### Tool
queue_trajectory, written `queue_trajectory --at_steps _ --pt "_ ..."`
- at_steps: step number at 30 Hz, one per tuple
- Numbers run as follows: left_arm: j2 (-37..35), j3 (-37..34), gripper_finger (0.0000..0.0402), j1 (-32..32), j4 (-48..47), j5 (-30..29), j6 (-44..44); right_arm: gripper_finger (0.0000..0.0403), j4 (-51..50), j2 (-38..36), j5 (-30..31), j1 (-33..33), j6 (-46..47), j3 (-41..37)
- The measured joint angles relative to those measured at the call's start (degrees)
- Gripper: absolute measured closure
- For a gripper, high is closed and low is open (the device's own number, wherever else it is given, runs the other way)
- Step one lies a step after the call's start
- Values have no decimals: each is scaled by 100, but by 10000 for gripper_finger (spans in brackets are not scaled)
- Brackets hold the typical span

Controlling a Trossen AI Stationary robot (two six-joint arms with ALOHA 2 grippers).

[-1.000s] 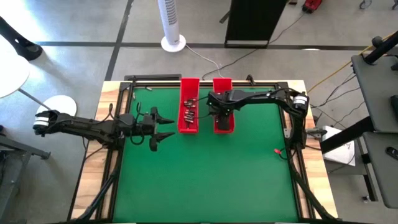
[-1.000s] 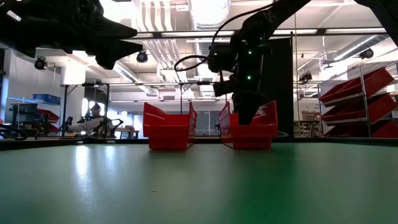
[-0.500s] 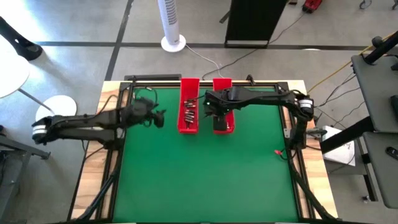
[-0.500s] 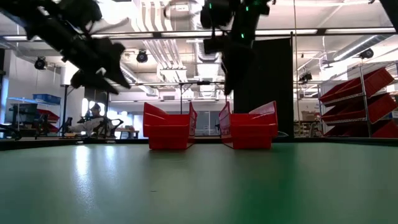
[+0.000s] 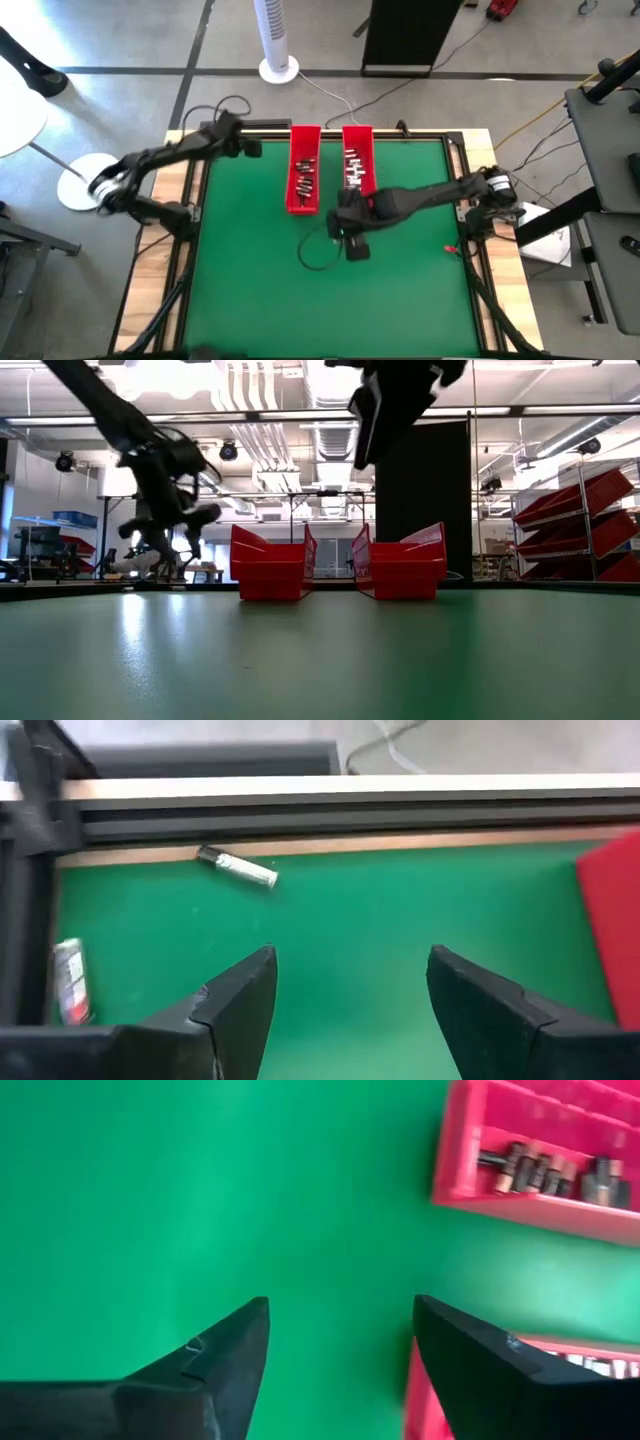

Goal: Sort batteries
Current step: Put the silver battery into the right red bin

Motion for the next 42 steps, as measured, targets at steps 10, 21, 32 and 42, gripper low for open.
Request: queue_trajectory --at_steps 10,21,32,42 --pt "2265 1923 143 725 -1155 -76 -445 119 -97 0 10 944 899 -7" --pt "3119 2385 142 885 -1316 -347 -1610 117 -640 0 22 1501 1458 -82" --pt "3226 2590 249 901 -1685 -552 -1598 138 -1097 -150 328 1517 1574 -225" --pt "3206 2543 391 897 -1738 -658 -622 154 -1090 -551 449 1687 2001 -452"
